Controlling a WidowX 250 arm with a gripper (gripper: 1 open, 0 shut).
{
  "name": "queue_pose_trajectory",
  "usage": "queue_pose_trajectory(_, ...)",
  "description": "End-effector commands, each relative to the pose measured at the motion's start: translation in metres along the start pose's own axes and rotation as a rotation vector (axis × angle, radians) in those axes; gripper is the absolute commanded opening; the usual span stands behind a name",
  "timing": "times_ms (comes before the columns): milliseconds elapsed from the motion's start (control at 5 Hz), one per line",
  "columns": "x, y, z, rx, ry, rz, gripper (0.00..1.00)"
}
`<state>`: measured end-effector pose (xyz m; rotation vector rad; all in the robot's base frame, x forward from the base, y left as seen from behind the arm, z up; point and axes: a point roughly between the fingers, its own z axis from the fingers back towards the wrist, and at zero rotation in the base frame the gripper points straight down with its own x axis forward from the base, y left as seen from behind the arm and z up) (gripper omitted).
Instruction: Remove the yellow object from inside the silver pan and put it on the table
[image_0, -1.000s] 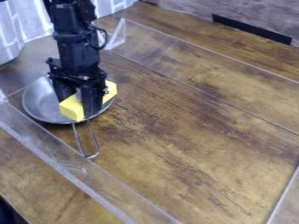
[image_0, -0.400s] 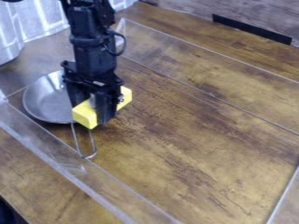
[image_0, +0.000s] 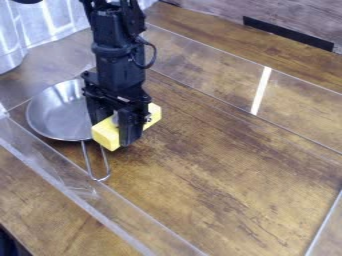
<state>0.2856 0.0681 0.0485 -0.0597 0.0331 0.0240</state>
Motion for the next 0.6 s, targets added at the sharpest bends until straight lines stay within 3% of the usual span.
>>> queue_pose_trajectory(0, 0.0071, -0.0004, 0.0115, 0.019, -0.053, -0.023, 0.00)
queue_pose_trajectory(400, 0.0100, 0.0007, 0.0033, 0.022, -0.041, -0.045, 0.00)
